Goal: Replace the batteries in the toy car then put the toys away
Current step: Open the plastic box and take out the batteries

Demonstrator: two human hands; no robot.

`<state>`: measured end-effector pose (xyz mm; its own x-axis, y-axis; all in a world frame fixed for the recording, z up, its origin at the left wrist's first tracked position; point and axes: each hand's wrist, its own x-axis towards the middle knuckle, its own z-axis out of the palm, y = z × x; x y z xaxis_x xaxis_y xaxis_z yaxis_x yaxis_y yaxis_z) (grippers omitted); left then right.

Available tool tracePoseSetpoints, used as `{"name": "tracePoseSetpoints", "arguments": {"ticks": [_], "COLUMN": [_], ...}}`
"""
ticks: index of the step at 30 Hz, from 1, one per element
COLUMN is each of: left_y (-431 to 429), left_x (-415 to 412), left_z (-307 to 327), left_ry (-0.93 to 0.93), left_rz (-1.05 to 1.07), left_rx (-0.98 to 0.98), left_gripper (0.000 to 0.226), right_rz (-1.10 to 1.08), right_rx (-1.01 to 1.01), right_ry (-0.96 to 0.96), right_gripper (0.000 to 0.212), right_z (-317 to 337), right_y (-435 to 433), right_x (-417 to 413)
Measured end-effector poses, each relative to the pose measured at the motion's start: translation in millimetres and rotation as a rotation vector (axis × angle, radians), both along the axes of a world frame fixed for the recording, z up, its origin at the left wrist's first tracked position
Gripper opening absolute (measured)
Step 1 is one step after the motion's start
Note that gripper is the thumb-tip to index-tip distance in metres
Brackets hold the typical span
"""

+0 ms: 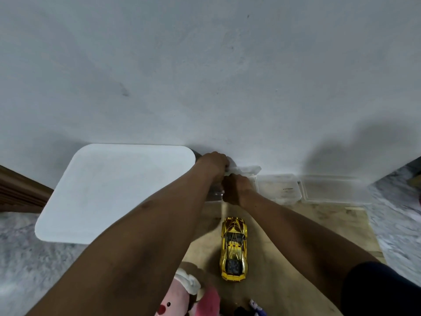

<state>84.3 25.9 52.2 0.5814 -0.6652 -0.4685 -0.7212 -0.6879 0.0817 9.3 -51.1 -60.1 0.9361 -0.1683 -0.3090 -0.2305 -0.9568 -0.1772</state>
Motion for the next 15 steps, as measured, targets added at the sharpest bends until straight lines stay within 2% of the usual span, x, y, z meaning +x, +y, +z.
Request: {"name": "tracePoseSetpoints", "arguments": {"ticks": [6, 10, 15], "left_y": [0, 1, 4], "left_x": [1, -2, -4], "left_z": [1, 3, 1], "left_ry": [-0.023, -0.032, -0.033], "left_rz": [-0.019, -0.024, -0.029], "left_rx": [0.025, 0.042, 0.042], "left_gripper": [0.039, 0.042, 0.049], "right_rz": [0.041, 0.02, 0.16], "right_rx": [-0.002, 0.07, 0.025], "right_ry": [-0.016, -0.102, -0.191], "right_gripper": [0.031, 0.034, 0.034], "right_z": [1, 17, 40], "right_y": [-2, -1, -5], "right_x": [6, -8, -34]}}
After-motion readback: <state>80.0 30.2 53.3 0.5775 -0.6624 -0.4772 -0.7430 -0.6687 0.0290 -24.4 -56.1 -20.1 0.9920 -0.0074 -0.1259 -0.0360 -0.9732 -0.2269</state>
